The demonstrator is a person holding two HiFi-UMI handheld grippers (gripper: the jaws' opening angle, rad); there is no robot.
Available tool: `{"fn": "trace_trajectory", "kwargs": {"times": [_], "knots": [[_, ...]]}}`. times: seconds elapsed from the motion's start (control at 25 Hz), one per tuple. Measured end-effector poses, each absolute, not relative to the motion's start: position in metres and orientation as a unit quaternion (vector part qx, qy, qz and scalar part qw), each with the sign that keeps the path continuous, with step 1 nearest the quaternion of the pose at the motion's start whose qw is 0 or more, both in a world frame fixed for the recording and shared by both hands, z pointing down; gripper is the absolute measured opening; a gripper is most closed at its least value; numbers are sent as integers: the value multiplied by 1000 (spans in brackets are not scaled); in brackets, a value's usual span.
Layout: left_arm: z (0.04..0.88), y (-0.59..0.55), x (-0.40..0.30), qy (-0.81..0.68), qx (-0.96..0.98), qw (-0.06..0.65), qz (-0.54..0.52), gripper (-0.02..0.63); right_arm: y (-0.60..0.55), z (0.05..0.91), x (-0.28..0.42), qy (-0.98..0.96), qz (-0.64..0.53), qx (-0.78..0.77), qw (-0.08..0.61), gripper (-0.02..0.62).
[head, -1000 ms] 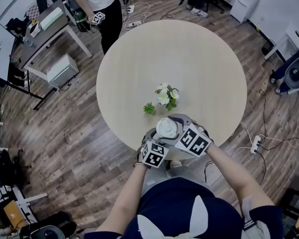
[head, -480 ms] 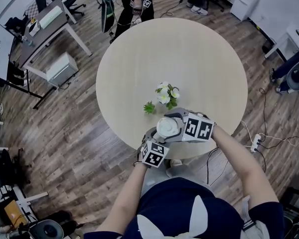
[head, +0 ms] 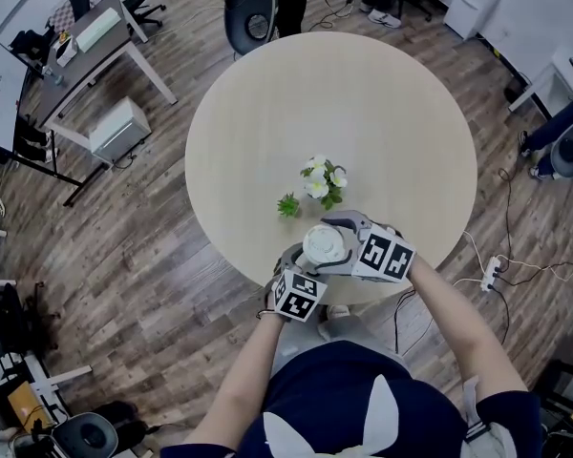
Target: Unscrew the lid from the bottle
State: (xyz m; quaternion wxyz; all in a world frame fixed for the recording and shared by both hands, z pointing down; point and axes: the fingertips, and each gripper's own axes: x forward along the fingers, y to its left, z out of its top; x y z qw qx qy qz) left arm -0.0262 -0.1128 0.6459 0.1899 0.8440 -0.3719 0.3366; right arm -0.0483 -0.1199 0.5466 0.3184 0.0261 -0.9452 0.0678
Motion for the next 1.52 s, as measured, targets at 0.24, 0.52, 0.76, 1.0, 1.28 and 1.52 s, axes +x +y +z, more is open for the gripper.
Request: {"fn": "trace_trajectory", "kwargs": {"times": [0.24,0.52,0.76,1.0,1.28,1.52], "knots": [[647,-114,-27,-372,844,193,335,316,-123,551,-48,-948,73,69,303,432],[647,-113,-27,-371,844,194,334,314,-122,561,-46,-947,57,89,303,443],[647,-113,-26,-370,843,194,338,314,-122,560,-46,-946,79,101,298,442],[648,-113,-28,-369,844,192,340,314,-123,557,-46,-949,91,114,280,442],[650,-113,-27,-369,843,192,341,313,-126,543,-49,-955,84,118,258,440],[651,-113,-27,-368,842,193,344,313,-131,536,-47,-955,104,128,246,441]]}}
